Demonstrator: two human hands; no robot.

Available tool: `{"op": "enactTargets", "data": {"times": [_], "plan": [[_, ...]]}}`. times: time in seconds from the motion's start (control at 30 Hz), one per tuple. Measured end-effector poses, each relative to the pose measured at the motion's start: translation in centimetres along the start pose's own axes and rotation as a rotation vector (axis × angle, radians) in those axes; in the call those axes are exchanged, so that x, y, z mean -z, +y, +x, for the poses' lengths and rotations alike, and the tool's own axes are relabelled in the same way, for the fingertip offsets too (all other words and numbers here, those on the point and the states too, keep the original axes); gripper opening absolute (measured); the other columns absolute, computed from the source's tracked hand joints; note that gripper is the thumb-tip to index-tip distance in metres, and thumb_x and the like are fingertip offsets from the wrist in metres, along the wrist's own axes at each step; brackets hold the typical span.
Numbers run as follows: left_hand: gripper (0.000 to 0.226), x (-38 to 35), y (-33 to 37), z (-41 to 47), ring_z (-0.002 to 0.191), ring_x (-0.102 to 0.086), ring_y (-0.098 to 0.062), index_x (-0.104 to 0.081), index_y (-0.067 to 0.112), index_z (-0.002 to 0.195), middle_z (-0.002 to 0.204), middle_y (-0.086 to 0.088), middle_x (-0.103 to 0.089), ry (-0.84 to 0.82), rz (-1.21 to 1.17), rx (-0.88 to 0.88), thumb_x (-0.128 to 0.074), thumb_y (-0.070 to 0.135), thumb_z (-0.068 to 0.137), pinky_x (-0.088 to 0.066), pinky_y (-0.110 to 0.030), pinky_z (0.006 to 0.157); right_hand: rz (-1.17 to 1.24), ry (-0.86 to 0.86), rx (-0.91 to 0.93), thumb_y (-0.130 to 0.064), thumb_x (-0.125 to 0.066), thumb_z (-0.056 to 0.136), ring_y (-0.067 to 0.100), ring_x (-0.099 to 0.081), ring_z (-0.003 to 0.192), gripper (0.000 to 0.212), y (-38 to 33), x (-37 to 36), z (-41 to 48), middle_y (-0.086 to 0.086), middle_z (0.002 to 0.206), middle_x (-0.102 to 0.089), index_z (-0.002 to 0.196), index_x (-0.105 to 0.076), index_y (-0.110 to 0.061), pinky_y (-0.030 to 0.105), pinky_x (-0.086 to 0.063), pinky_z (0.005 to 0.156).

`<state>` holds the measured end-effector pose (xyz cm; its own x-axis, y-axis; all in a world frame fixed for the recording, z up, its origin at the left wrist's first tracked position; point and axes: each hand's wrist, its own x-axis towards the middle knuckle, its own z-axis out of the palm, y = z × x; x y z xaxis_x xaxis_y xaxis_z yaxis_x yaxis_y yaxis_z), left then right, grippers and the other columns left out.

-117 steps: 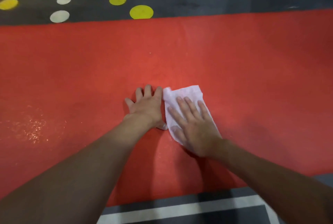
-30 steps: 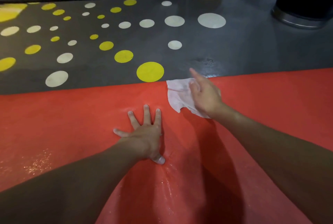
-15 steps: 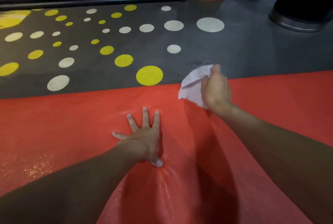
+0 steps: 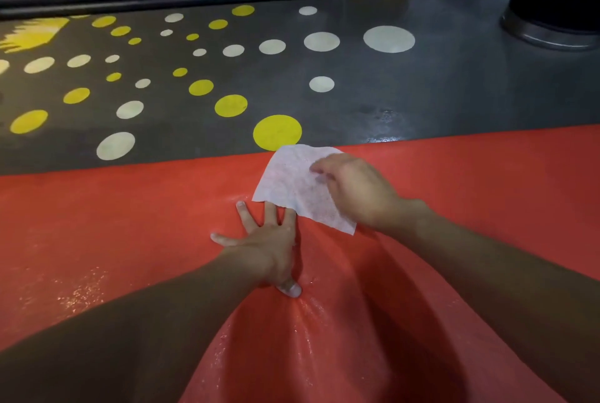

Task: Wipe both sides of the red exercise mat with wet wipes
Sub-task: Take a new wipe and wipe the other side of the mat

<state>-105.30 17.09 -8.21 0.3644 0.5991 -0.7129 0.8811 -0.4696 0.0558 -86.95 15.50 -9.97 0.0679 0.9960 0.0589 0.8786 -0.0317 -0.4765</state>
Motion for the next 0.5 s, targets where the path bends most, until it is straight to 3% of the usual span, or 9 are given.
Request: {"op": "enactTargets", "data": {"times": [0.1, 0.2, 0.27, 0.4, 0.43, 0.5], "plan": [[0.142, 0.1, 0.1, 0.0, 0.135, 0.037, -0.049, 0.017, 0.031, 0.153, 0.157, 0.001, 0.027, -0.004, 0.007, 0.012, -0.091, 0.039, 0.061, -0.008, -0.088, 0.093, -0.103, -0.131, 0.268, -0.019, -0.042, 0.096, 0.025, -0.038, 0.142, 0.045, 0.2, -3.2, 1.0, 0.007, 0.15, -0.047, 0.14, -0.054, -0.016, 0.039, -0.029, 0.117], [0.145, -0.1, -0.1, 0.1, 0.135, 0.039, -0.048, 0.025, 0.032, 0.15, 0.156, 0.002, 0.035, -0.005, -0.013, 0.01, -0.09, 0.04, 0.062, -0.007, -0.087, 0.094, -0.259, -0.191, 0.31, -0.038, -0.021, 0.099, 0.02, -0.01, 0.152, 0.057, -0.2, -4.1, 2.4, -0.001, 0.164, -0.018, 0.155, -0.028, -0.027, 0.042, -0.006, 0.122], [0.149, -0.2, -0.3, 0.2, 0.135, 0.04, -0.046, 0.031, 0.035, 0.147, 0.151, 0.003, 0.044, 0.002, -0.019, 0.0, -0.09, 0.041, 0.061, -0.007, -0.087, 0.095, -0.356, -0.199, 0.233, -0.046, -0.009, 0.1, 0.018, 0.001, 0.153, 0.059, 1.0, -4.1, 3.2, -0.006, 0.166, -0.004, 0.157, -0.013, -0.034, 0.046, 0.002, 0.121], [0.154, -0.3, -0.4, 0.3, 0.135, 0.04, -0.045, 0.036, 0.039, 0.143, 0.144, 0.006, 0.054, 0.023, -0.024, -0.001, -0.092, 0.041, 0.058, -0.006, -0.087, 0.094, -0.382, -0.116, -0.209, -0.046, -0.015, 0.103, 0.026, 0.006, 0.152, 0.054, 2.6, -2.9, 4.8, 0.0, 0.167, -0.001, 0.156, -0.01, -0.035, 0.054, 0.006, 0.12], [0.154, -0.3, -0.4, 0.4, 0.134, 0.041, -0.045, 0.037, 0.039, 0.143, 0.143, 0.006, 0.054, 0.022, -0.022, -0.002, -0.092, 0.041, 0.057, -0.006, -0.087, 0.094, -0.377, -0.114, -0.23, -0.046, -0.015, 0.103, 0.025, 0.006, 0.152, 0.055, 1.9, -3.3, 4.7, 0.0, 0.167, -0.001, 0.157, -0.009, -0.034, 0.055, 0.006, 0.12], [0.155, -0.3, -0.5, 0.5, 0.134, 0.041, -0.044, 0.037, 0.038, 0.142, 0.144, 0.006, 0.054, 0.022, -0.032, -0.003, -0.092, 0.041, 0.057, -0.005, -0.087, 0.094, -0.366, -0.13, -0.079, -0.047, -0.01, 0.101, 0.023, 0.008, 0.152, 0.057, 0.3, -4.4, 3.6, -0.002, 0.166, 0.002, 0.157, -0.005, -0.034, 0.055, 0.007, 0.12]]}}
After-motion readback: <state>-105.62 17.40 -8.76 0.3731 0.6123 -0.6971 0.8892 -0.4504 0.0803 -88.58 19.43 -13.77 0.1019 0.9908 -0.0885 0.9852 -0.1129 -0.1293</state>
